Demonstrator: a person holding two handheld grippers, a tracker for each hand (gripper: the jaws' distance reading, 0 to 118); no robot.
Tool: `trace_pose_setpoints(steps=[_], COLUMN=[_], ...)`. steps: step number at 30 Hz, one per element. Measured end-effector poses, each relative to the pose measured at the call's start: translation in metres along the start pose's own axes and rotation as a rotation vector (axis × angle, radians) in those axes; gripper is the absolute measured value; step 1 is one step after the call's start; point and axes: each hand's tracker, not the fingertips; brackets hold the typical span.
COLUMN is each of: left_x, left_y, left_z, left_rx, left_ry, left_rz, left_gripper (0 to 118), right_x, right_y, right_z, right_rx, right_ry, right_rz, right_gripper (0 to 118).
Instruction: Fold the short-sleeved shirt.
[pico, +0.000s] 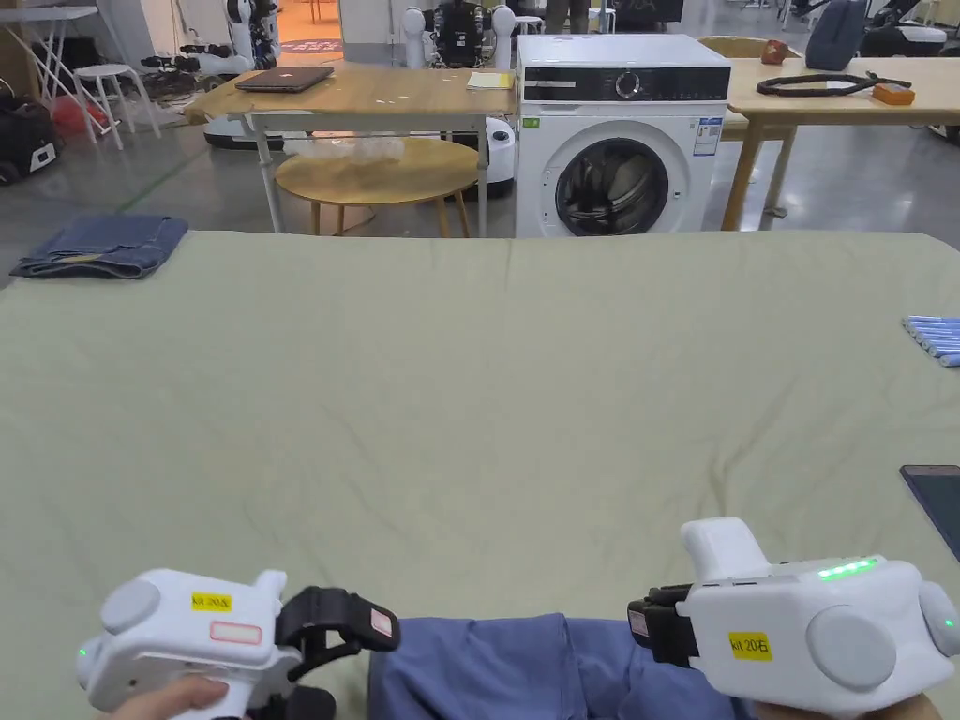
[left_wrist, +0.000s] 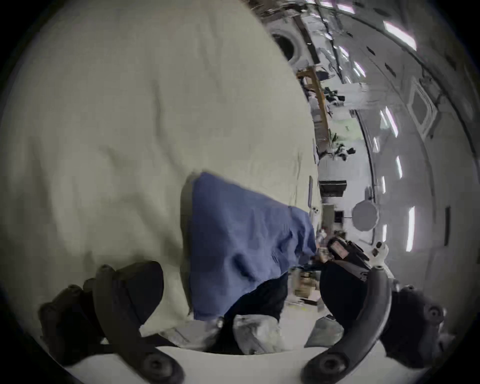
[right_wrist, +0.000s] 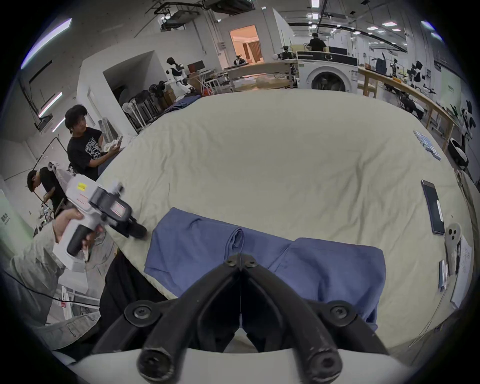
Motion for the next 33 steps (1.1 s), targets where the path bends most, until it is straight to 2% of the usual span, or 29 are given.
trace_pose_setpoints(steps=[3, 4, 6, 7, 8, 9, 10, 11, 12, 15, 16, 18, 20, 22, 25, 29, 33], left_x=[-0.014, -0.019, -0.009, -0.005, -0.008, -0.003, 0.0, -0.002, -0.009, -0.011, -0.017, -0.022, -0.023, -0.021, -0.002, 0.045, 0.091], left_y=[0.006, -0.011, -0.009, -0.008, -0.008, -0.009, -0.008, -0.008, -0.009, -0.005, 0.001, 0.004, 0.006, 0.008, 0.008, -0.004, -0.014], left_z=[-0.022, -0.045, -0.05, -0.054, -0.06, -0.062, -0.064, -0.062, -0.06, -0.033, -0.014, 0.021, 0.06, 0.095, 0.136, 0.14, 0.095], left_rx=[-0.037, -0.028, -0.022, -0.027, -0.027, -0.014, 0.023, 0.037, -0.035, 0.017, 0.009, 0.053, 0.097, 0.136, 0.184, 0.187, 0.163], left_ry=[-0.024, -0.069, -0.141, -0.176, -0.201, -0.168, -0.084, -0.106, -0.171, -0.087, -0.058, -0.013, 0.028, 0.13, 0.337, 0.566, 0.656], left_rz=[0.066, 0.082, 0.084, 0.076, 0.068, 0.036, -0.063, -0.041, 0.009, 0.058, -0.024, 0.005, -0.024, -0.029, -0.11, -0.186, -0.324], left_gripper=[118, 118, 118, 109, 76, 5, 5, 5, 5, 5, 5, 5, 5, 5, 5, 5, 5], right_x=[-0.002, -0.002, -0.001, 0.001, 0.002, 0.002, 0.002, 0.003, 0.003, 0.005, 0.005, 0.005, 0.005, 0.004, -0.003, -0.011, -0.017], right_y=[0.003, 0.003, 0.004, 0.003, 0.003, 0.003, 0.003, 0.002, 0.002, 0.001, 0.001, 0.001, 0.001, 0.003, 0.004, 0.006, 0.007], right_z=[0.008, 0.01, 0.012, 0.011, 0.011, 0.011, 0.011, 0.011, 0.013, 0.017, 0.017, 0.017, 0.014, 0.01, 0.007, -0.003, -0.003], right_rx=[0.001, 0.001, 0.002, 0.002, 0.001, -0.001, -0.004, -0.006, -0.006, -0.002, -0.002, -0.001, 0.0, -0.002, -0.008, -0.015, -0.015], right_ry=[0.0, -0.007, -0.014, -0.016, -0.016, -0.017, -0.021, -0.024, -0.028, -0.027, -0.028, -0.03, -0.026, -0.022, -0.009, 0.007, 0.025], right_rz=[0.009, 0.011, 0.013, 0.012, 0.009, 0.007, 0.007, 0.009, 0.008, 0.003, 0.003, 0.006, 0.004, -0.002, 0.005, 0.027, 0.022], right_gripper=[0, 0, 0, 0, 0, 0, 0, 0, 0, 0, 0, 0, 0, 0, 0, 0, 0])
